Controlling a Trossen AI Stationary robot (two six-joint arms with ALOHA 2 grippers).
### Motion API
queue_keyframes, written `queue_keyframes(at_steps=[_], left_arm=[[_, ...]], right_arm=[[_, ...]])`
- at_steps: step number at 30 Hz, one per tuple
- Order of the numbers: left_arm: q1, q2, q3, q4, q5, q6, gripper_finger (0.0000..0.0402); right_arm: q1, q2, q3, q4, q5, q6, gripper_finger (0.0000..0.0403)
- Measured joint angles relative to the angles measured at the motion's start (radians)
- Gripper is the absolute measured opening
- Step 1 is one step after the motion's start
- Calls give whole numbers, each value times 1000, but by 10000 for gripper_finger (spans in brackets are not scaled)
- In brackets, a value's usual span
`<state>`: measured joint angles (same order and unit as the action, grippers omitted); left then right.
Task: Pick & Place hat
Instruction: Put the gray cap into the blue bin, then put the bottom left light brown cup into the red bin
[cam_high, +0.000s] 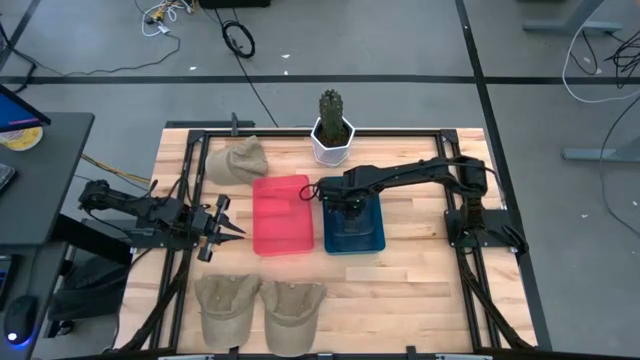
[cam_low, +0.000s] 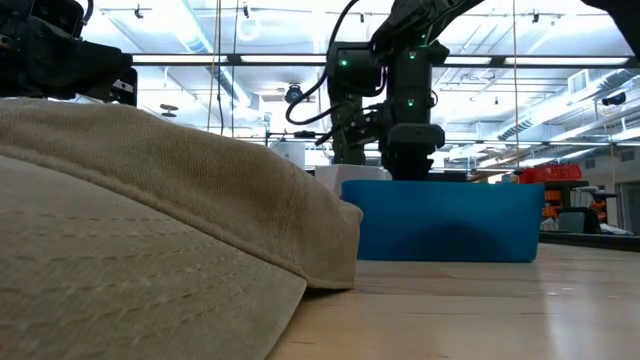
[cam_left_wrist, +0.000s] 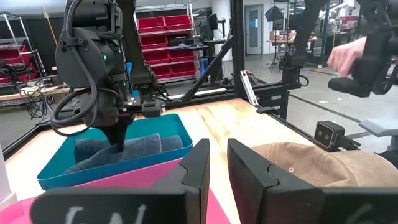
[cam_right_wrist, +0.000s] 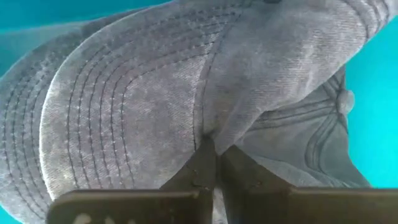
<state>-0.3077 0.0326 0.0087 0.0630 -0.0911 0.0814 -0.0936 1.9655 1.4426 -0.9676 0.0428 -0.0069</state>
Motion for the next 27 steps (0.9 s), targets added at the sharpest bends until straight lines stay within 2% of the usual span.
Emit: queue_keyframes(at_steps=[14, 18, 24, 27], left_arm=[[0, 0, 0, 0, 0, 0, 60], [0, 0, 0, 0, 0, 0, 60], [0, 0, 0, 0, 0, 0, 60], [0, 0, 0, 0, 0, 0, 60]], right_arm=[[0, -169, -3, -14, -28, 31, 109], [0, -204, -3, 34, -36, 8, 134], [-1, -216, -2, 121, -36, 162, 151], [-1, -209, -2, 227, -35, 212, 153]])
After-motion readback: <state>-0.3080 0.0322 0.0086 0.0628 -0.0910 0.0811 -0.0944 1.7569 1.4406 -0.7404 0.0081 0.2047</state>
